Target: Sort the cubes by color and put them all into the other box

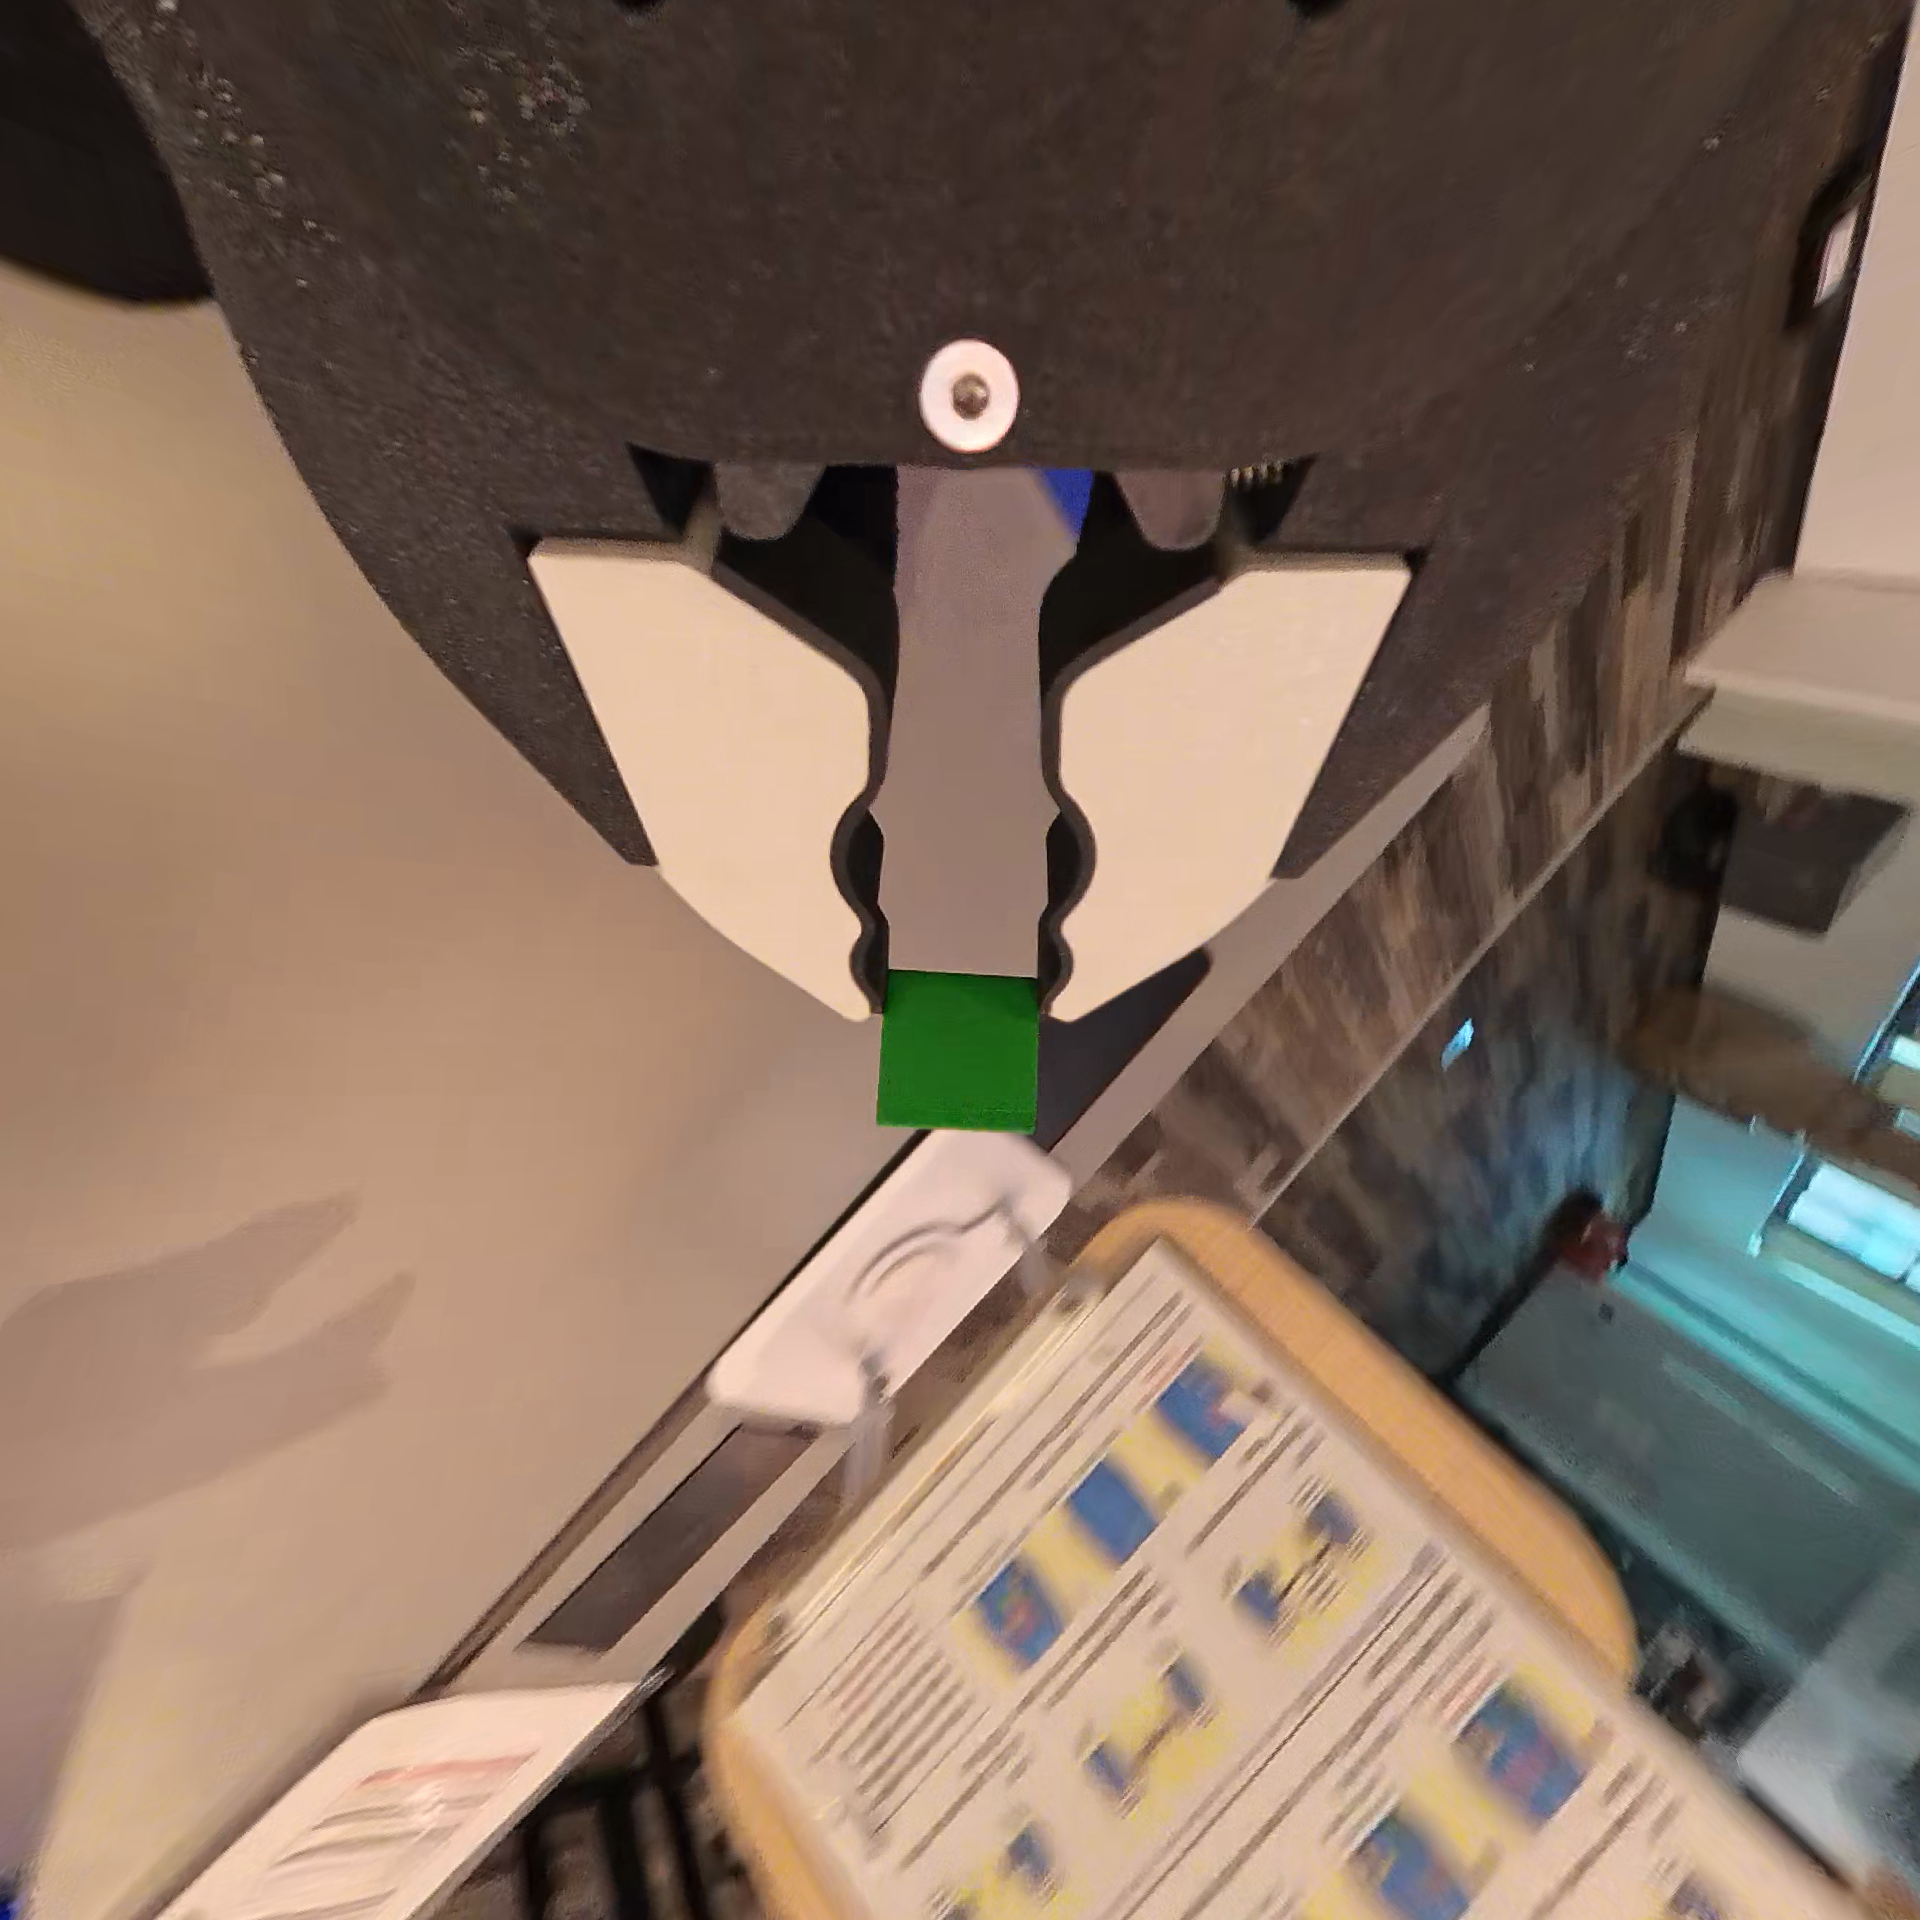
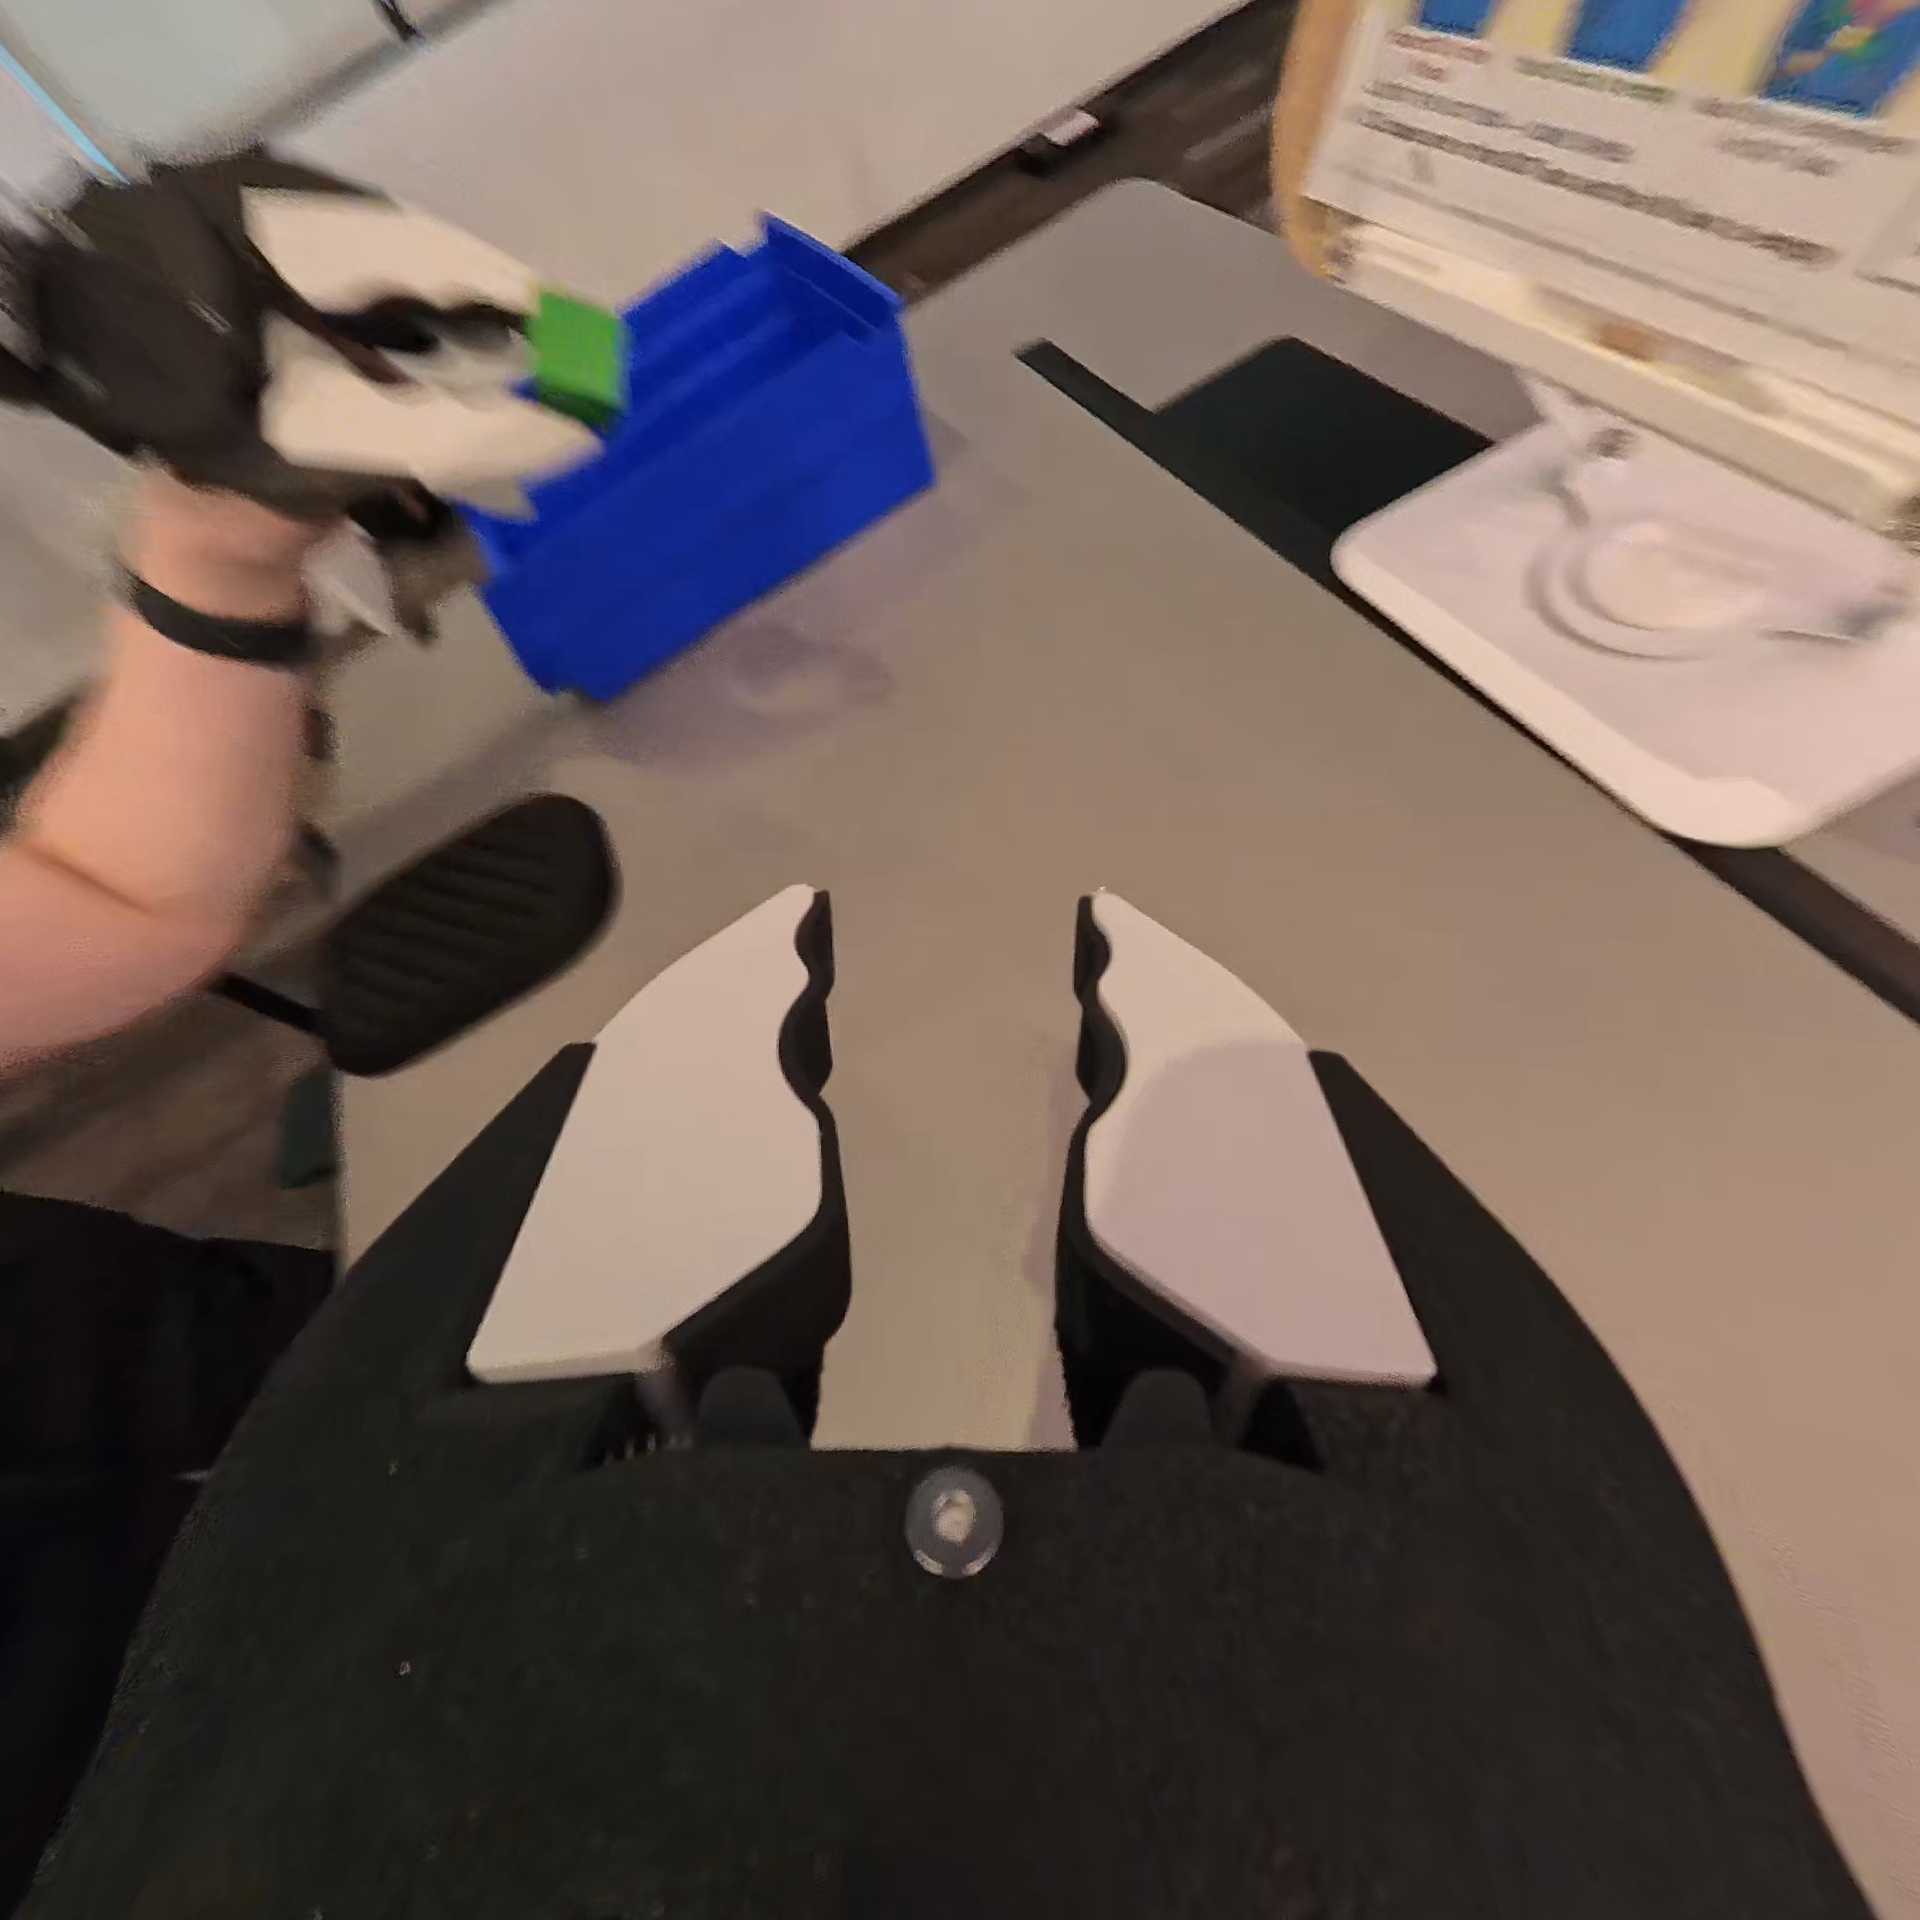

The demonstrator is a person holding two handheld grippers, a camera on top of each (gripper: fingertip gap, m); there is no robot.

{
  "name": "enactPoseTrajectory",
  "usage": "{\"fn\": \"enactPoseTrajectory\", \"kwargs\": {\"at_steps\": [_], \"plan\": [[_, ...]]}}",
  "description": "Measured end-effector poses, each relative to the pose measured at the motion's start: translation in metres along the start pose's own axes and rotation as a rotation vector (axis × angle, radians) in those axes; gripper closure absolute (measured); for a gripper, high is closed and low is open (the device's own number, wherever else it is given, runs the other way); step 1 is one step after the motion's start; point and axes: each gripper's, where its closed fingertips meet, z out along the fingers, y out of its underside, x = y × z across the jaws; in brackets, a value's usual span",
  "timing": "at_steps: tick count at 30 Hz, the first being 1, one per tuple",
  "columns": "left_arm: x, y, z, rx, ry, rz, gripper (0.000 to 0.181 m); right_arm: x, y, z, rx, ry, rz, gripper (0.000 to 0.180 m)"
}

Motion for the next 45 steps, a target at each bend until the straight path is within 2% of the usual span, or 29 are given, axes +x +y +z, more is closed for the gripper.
{"fn": "enactPoseTrajectory", "kwargs": {"at_steps": [4, 8, 12, 16, 22, 24, 25, 26, 41, 45], "plan": [[0.066, -0.047, 0.041, 0.070, 0.083, 0.120, 0.154, -0.034, -0.017, 0.023, 0.079, -0.126, 0.069, 0.128], [0.100, -0.077, 0.074, 0.066, 0.139, 0.235, 0.154, -0.026, -0.008, 0.028, 0.013, -0.019, 0.067, 0.120], [0.111, -0.096, 0.094, 0.104, 0.152, 0.226, 0.154, -0.014, -0.013, 0.024, 0.067, 0.023, 0.112, 0.121], [0.120, -0.092, 0.103, 0.131, 0.126, 0.245, 0.154, -0.011, -0.012, 0.034, 0.087, -0.047, 0.205, 0.126], [0.128, -0.090, 0.102, 0.152, 0.133, 0.247, 0.154, -0.012, -0.004, 0.057, 0.080, -0.061, 0.231, 0.129], [0.127, -0.093, 0.100, 0.159, 0.124, 0.259, 0.154, -0.015, 0.001, 0.062, 0.050, -0.075, 0.215, 0.138], [0.126, -0.093, 0.100, 0.153, 0.119, 0.263, 0.154, -0.021, -0.003, 0.062, 0.065, -0.106, 0.201, 0.149], [0.124, -0.094, 0.100, 0.151, 0.106, 0.266, 0.154, -0.021, -0.007, 0.062, 0.087, -0.100, 0.194, 0.151], [0.125, -0.099, 0.092, 0.192, 0.080, 0.244, 0.153, -0.026, -0.011, 0.056, 0.099, -0.087, 0.119, 0.151], [0.123, -0.093, 0.096, 0.131, 0.074, 0.224, 0.133, -0.014, -0.016, 0.042, 0.129, -0.056, 0.113, 0.151]]}}
